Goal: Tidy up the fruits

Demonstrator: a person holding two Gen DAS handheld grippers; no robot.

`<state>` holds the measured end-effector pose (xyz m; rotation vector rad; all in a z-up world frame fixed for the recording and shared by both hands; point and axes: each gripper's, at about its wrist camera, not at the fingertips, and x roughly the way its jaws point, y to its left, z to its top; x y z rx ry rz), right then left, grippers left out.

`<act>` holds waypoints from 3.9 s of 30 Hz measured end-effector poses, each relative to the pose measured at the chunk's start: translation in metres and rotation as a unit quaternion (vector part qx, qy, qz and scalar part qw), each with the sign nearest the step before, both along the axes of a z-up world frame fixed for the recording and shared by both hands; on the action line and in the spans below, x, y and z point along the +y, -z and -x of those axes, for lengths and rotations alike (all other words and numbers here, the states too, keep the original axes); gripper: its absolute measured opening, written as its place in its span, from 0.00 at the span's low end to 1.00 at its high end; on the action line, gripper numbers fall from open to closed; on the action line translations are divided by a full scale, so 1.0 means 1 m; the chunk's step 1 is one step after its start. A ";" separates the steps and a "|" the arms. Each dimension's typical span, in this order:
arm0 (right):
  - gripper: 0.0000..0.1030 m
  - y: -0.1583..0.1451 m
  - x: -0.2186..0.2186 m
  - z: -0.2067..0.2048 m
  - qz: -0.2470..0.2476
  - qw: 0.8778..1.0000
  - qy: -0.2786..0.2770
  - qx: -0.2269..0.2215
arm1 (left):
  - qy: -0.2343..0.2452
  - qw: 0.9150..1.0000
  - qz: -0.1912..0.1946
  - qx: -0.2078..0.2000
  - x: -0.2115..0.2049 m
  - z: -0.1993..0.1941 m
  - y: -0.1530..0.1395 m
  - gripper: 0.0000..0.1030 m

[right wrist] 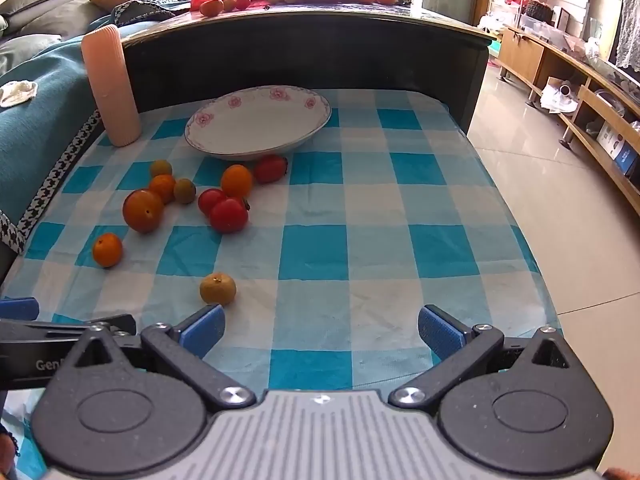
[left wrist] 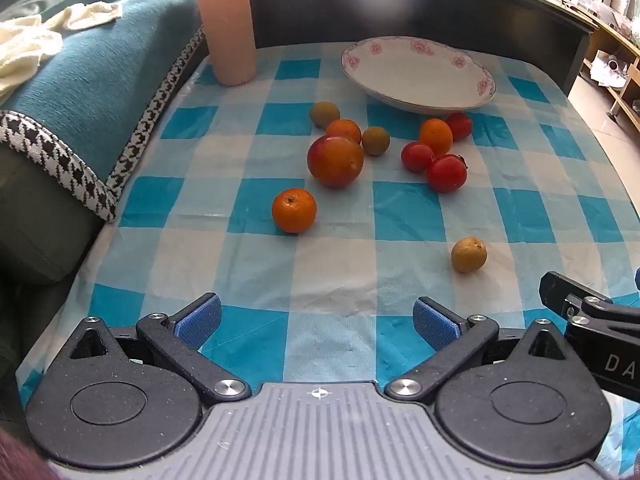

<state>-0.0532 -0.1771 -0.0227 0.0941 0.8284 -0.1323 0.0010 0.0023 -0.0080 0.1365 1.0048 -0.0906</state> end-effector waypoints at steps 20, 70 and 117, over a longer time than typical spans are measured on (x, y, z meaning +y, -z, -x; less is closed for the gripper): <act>1.00 0.000 -0.006 -0.005 -0.018 1.000 0.003 0.012 | -0.003 1.000 0.002 -0.004 -0.003 -0.003 -0.008 1.00; 0.95 0.007 -0.011 -0.010 -0.040 0.998 -0.037 0.029 | 0.013 0.999 -0.021 -0.023 -0.010 0.001 -0.016 0.92; 0.39 0.026 0.028 -0.077 -0.037 0.969 -0.234 0.069 | 0.075 0.996 0.022 0.031 0.016 -0.084 0.015 0.39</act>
